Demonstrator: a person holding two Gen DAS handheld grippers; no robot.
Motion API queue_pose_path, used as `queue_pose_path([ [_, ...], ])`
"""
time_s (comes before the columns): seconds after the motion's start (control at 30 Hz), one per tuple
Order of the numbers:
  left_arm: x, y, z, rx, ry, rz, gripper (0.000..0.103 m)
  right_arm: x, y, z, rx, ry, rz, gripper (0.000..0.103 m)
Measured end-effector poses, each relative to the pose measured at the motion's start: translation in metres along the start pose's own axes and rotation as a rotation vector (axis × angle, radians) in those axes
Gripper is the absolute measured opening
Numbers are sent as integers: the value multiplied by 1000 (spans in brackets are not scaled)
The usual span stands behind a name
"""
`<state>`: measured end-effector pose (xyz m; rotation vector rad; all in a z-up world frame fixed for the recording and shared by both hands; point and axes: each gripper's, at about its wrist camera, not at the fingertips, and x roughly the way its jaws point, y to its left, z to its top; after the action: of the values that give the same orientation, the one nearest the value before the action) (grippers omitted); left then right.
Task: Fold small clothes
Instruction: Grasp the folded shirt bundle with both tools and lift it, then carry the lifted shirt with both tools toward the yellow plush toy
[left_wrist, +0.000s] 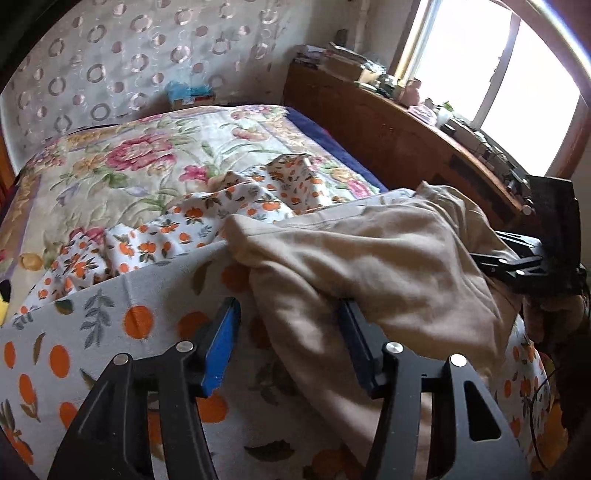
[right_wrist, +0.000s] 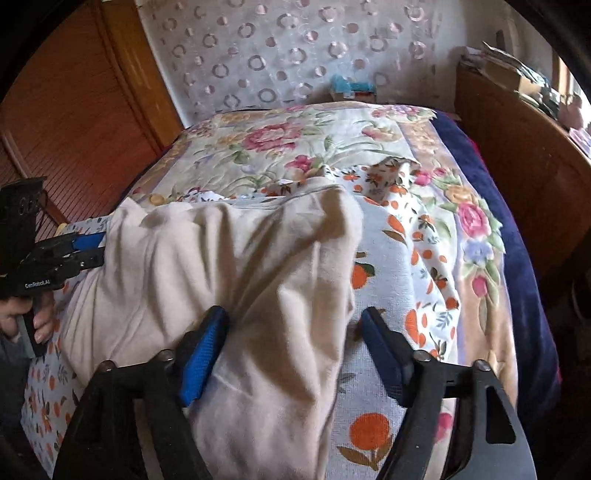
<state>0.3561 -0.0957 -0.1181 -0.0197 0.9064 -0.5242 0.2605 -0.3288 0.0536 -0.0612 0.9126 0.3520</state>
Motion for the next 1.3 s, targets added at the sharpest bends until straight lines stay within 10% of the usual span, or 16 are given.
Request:
queue_pose_path([
  [0.27, 4, -6, 6, 1, 35, -87, 15, 7, -3, -5, -49, -7, 83, 25],
  [0.67, -125, -14, -10, 39, -228, -38, 13, -42, 45, 11, -216, -169, 100, 21],
  [1.3, -272, 142, -177, -332, -388, 413, 13, 97, 351, 93, -850, -88, 371, 21],
])
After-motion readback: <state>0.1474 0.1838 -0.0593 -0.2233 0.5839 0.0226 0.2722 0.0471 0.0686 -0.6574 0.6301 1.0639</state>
